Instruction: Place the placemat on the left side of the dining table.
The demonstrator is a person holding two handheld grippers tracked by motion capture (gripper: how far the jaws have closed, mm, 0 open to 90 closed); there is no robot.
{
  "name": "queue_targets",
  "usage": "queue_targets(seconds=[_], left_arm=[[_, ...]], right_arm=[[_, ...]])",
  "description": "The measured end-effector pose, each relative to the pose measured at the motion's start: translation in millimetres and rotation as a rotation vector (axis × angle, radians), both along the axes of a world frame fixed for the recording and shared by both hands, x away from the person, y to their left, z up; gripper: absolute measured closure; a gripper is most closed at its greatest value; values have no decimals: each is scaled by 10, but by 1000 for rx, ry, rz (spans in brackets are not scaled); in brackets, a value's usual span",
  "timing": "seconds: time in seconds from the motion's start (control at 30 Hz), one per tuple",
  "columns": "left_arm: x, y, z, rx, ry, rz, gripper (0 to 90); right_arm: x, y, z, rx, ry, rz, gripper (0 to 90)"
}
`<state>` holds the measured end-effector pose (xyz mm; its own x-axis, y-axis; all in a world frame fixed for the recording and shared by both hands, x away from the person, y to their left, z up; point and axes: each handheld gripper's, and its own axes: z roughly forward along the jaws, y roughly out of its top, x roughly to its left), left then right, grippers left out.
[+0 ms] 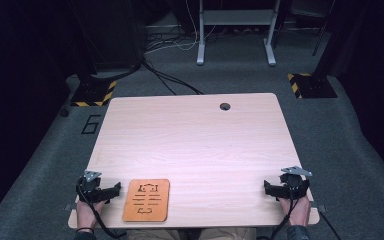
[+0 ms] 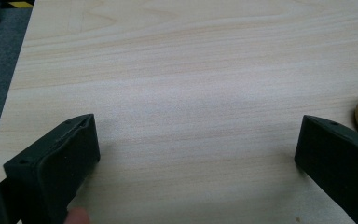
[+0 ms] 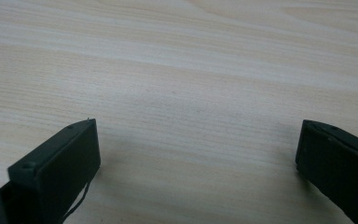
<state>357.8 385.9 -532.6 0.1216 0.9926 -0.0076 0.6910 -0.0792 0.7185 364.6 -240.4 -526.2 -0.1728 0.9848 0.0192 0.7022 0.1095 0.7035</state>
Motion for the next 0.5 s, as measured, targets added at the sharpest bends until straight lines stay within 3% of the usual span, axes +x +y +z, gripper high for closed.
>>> queue_targets(seconds=[0.5], left_arm=[[-2, 6, 4, 2, 3, -2, 0]], right_arm=[[-55, 183, 105, 38, -19, 39, 0]])
